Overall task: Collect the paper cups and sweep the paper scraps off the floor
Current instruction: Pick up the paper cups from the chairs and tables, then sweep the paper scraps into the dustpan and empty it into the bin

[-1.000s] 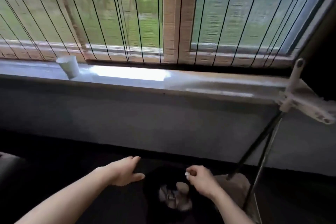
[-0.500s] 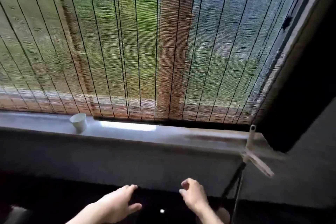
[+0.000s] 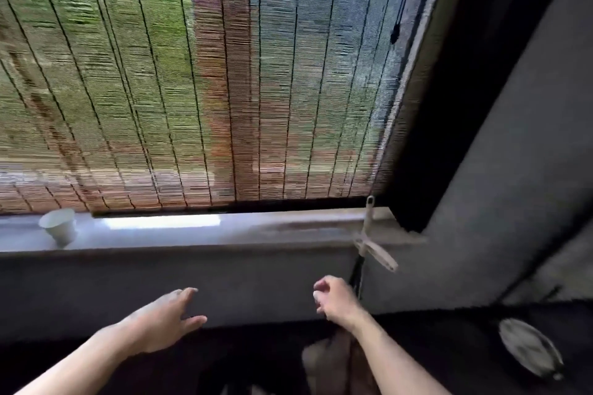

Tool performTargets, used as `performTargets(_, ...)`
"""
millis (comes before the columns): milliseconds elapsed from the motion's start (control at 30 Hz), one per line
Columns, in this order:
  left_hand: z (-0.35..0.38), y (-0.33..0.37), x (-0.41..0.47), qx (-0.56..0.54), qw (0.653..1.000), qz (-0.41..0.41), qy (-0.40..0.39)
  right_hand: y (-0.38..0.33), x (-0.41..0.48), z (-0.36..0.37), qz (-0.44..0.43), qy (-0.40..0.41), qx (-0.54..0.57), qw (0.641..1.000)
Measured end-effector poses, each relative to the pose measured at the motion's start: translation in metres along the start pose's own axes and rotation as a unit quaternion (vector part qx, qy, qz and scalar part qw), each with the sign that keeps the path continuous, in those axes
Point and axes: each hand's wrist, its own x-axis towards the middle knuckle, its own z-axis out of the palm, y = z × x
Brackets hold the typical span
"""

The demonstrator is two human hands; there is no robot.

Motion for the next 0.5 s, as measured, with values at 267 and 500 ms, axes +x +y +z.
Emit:
performTargets(267,0.012,0.096,0.034,0.004,1.0,-0.012,0.011,0.05,0.031,-0.086,-0.079,-0.039,-0.034,0.996)
performTargets(500,0.033,0.219,0.072,-0.025,0.999,-0.014,0.036,0.103,0.073,-0.185,-0.09,-0.054,-0.02,0.994)
